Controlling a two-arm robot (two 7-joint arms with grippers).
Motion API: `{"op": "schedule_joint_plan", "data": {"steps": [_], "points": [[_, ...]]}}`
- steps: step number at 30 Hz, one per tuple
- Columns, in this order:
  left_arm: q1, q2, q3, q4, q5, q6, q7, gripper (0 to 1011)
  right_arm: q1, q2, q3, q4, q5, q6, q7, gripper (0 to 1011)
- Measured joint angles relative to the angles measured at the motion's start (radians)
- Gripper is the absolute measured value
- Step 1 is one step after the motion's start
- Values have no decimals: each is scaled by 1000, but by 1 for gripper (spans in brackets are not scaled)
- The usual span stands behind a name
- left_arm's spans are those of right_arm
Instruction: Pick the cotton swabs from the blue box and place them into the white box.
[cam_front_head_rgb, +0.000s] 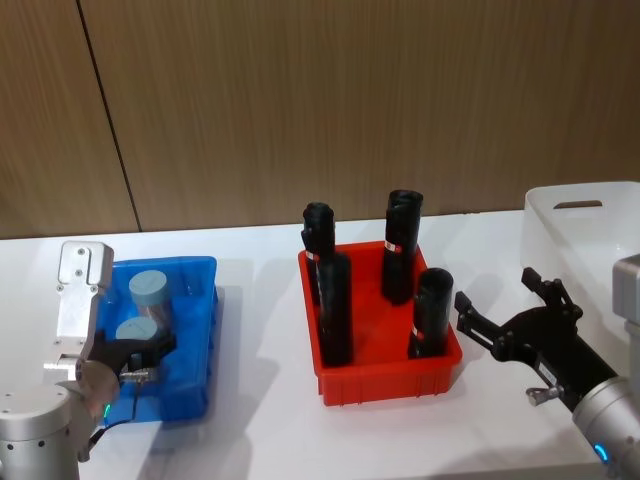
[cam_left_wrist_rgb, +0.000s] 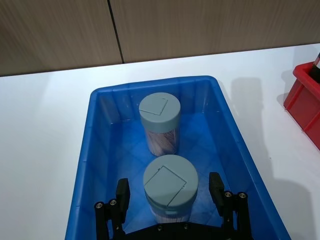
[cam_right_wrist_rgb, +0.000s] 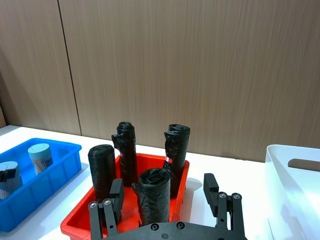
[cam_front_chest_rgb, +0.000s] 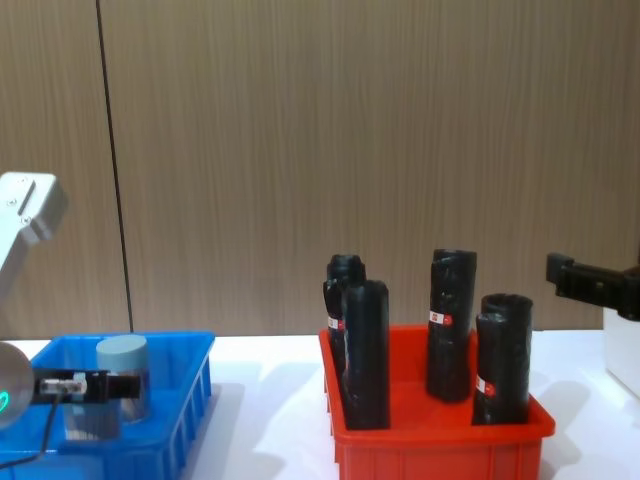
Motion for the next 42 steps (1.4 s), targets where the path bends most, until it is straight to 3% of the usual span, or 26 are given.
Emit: {"op": "schedule_joint_plan", "data": {"steps": [14,22,28,35,42], "points": [[-36,-18,1,91,33,-30,-54,1003,0,0,0,0,0,0,0,1001],[-45,-25,-1,118,41,-42,-57,833,0,0,0,0,0,0,0,1002],[-45,-26,-3,123,41,-56,-57,669,0,0,0,0,0,0,0,1002],[-34,-25,-8,113,39,-83,-57,665,0,0,0,0,0,0,0,1002],[-13,-14,-13,58,51,-106,-63,664,0,0,0,0,0,0,0,1001]]}}
